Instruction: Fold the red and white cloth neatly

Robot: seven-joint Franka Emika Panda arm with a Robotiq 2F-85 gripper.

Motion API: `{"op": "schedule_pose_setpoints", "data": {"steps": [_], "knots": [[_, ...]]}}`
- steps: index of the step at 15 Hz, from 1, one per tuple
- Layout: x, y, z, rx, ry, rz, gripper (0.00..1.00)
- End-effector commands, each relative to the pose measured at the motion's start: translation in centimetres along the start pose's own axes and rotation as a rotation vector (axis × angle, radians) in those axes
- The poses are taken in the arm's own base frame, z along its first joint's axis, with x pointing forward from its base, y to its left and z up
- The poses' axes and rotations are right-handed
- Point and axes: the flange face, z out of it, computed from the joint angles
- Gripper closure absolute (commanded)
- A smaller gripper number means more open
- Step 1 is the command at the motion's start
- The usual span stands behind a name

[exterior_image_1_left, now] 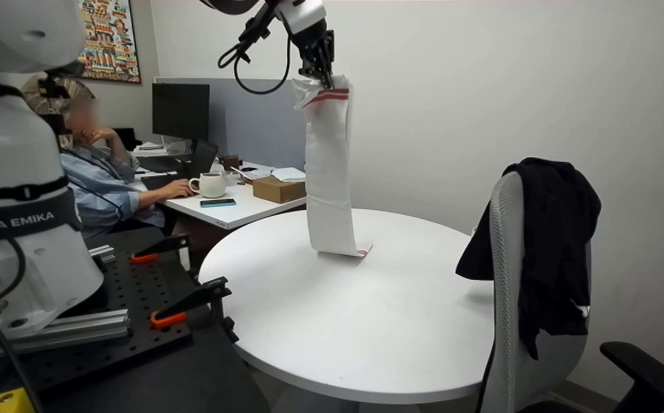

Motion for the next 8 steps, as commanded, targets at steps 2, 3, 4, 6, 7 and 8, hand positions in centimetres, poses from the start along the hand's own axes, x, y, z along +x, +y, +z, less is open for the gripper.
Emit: {"op": "schedule_pose_setpoints", "data": {"steps": [2, 3, 4, 6, 7, 8], "knots": [[0.7, -0.2, 2.6, -0.086, 0.024, 0.004, 0.99], [0.6, -0.4, 3.0, -0.098, 0.026, 0.004, 0.99], [0.5, -0.8, 3.5, -0.108, 0.029, 0.001, 0.99], [0.2, -2.0, 4.5, -0.114, 0.042, -0.005, 0.99], [0.0, -2.7, 4.9, -0.112, 0.047, -0.005, 0.99], [-0.4, -3.9, 5.4, -0.107, 0.05, -0.003, 0.99]]}}
